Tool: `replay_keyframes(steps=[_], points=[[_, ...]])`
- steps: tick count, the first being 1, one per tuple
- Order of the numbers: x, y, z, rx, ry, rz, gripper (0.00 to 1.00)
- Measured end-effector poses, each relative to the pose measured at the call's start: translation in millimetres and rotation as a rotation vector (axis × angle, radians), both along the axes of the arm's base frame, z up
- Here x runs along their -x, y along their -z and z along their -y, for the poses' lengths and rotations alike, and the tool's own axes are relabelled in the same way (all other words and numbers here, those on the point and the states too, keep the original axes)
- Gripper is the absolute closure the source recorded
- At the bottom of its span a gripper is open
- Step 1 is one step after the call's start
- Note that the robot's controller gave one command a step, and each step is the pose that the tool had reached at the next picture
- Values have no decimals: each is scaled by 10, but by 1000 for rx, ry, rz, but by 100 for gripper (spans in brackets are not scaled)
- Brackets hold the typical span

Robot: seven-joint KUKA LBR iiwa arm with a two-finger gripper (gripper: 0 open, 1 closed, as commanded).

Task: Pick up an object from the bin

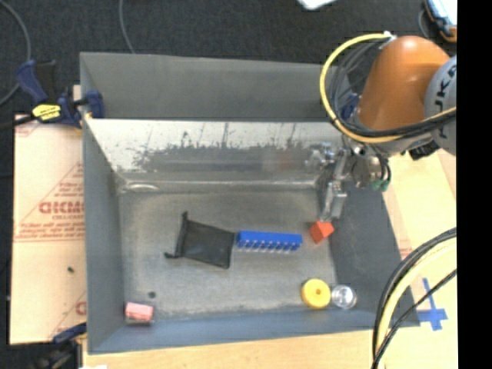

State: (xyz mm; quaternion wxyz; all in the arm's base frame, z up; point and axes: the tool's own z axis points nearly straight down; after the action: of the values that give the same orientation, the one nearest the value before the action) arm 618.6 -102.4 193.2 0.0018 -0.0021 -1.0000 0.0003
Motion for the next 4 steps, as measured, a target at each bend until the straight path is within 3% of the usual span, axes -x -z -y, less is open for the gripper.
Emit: replay_keyframes(steps=[1,2,3,4], points=[[-16,-53,-3,1,-2,9,0],[334,758,-60,0,62,7,0],[191,991,-351,0,105,15,0],[304,1104,-283,2,-237,12,0]])
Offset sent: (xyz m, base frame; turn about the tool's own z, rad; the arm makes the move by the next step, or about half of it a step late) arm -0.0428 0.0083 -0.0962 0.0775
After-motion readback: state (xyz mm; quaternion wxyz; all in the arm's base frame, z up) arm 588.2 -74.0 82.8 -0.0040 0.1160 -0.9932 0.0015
